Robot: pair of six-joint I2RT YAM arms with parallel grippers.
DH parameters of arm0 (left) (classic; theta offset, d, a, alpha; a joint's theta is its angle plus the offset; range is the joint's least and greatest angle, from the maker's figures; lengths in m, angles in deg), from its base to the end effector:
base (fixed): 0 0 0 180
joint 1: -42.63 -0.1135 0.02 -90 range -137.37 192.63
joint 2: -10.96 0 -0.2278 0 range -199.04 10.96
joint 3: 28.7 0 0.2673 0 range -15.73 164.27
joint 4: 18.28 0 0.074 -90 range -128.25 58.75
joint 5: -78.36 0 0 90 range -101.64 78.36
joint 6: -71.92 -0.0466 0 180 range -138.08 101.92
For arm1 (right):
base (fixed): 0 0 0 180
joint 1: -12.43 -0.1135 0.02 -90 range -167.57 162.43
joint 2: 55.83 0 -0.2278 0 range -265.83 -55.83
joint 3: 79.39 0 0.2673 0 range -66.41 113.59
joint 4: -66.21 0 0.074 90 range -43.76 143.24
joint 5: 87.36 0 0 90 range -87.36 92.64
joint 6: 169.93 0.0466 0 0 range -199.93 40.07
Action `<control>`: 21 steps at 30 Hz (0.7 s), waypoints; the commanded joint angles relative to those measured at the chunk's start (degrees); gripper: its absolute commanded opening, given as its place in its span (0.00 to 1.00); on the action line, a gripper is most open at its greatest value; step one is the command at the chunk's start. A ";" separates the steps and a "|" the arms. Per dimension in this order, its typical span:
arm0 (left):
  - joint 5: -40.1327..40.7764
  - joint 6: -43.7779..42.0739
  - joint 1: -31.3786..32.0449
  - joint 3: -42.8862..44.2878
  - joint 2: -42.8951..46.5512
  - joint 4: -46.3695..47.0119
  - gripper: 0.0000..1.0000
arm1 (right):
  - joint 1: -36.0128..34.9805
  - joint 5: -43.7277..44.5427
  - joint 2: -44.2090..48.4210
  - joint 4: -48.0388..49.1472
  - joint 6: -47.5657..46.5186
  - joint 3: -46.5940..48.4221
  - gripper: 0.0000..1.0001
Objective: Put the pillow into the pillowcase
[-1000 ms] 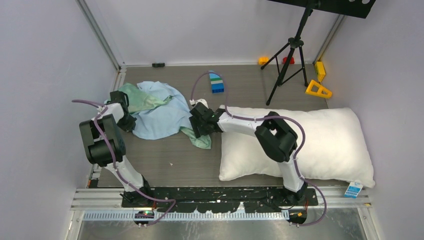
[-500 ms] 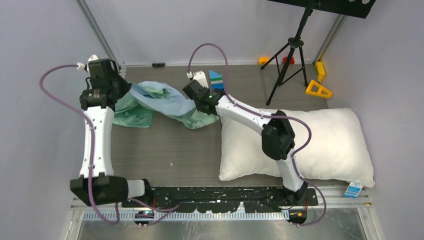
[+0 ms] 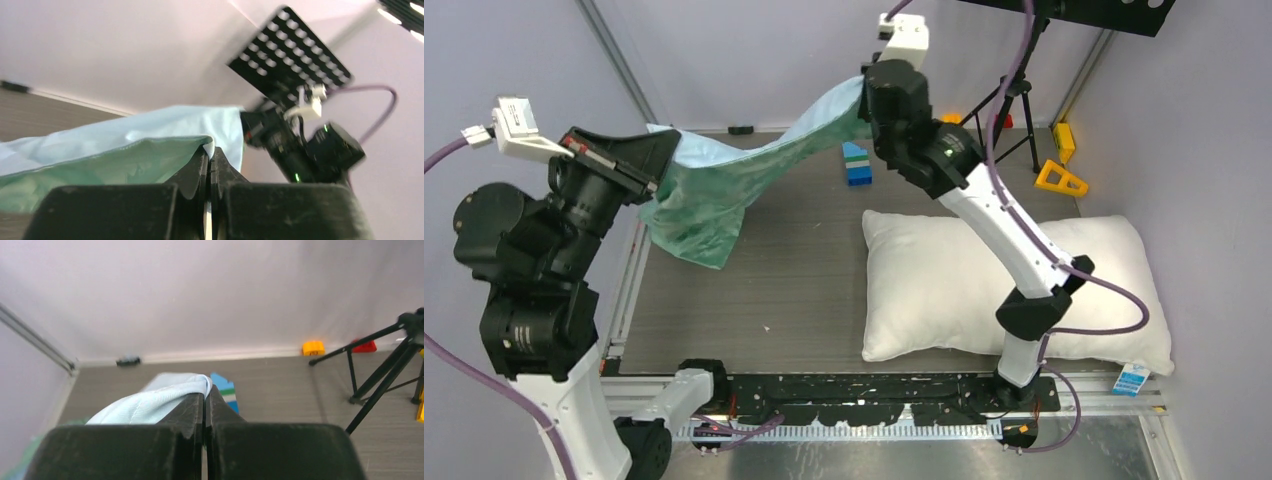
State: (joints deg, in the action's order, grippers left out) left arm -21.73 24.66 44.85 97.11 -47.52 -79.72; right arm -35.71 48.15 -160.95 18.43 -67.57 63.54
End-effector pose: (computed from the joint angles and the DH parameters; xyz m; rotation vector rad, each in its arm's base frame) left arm 0.1228 -0.0129 0.5666 -0.3841 1.4671 -0.7628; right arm 0.2888 0.2725 0.4788 0.0446 1.6928 0.0968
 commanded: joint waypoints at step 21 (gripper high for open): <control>-9.11 0.69 22.53 -13.90 -1.93 4.92 0.00 | 13.75 -7.07 22.86 -5.86 11.18 -22.98 0.00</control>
State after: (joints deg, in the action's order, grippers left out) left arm -40.09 32.73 67.03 62.31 -41.81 -77.23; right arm -22.01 41.51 -144.32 9.38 -57.39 35.58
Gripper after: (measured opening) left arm 0.013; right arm 0.033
